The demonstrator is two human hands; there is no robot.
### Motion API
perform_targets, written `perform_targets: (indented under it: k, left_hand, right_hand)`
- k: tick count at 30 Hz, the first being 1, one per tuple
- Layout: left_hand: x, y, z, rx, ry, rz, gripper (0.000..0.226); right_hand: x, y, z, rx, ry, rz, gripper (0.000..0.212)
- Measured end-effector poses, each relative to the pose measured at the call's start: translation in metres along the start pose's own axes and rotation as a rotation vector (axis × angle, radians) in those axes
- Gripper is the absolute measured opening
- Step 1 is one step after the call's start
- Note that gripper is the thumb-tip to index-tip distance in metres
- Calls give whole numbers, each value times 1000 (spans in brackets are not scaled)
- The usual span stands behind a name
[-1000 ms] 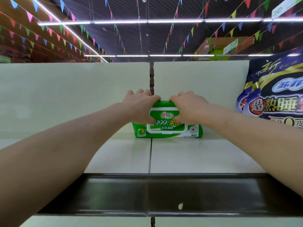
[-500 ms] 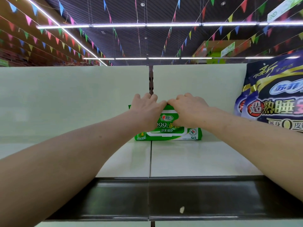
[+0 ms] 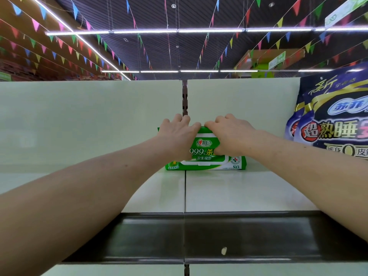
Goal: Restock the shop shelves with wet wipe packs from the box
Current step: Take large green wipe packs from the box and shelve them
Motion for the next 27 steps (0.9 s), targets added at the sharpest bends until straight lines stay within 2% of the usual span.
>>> perform_targets:
  k: [11,15,18,21,27]
  left_hand:
    - [0,3,-4,30,-44,24,77]
    - [-1,0,-5,-38,-9,64,79]
    - [-3,-2,-5,-135,-49,118,81]
    - [-10,-8,-3,-189,-137,120,68]
    - [-46,-34,14,-129,-291,108,48]
  right_hand:
    - [-1,1,5,-42,-1,23,67]
    - [-5,-2,7,-102,2,91,71]
    - [-7,-4,11,-86,47,148,67]
    - [-12,-11,23,-65,27,136,58]
    - [-34,-37,55,51,-57,135,45]
Point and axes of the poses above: each hand's wrist, its own x-axis towards the middle knuckle, its own y-axis out of the palm, z = x × y, the point moved 7 cm from there along x, towards the middle knuckle, and after that the axes turned 13 degrees about y, right-handed, at the moved point
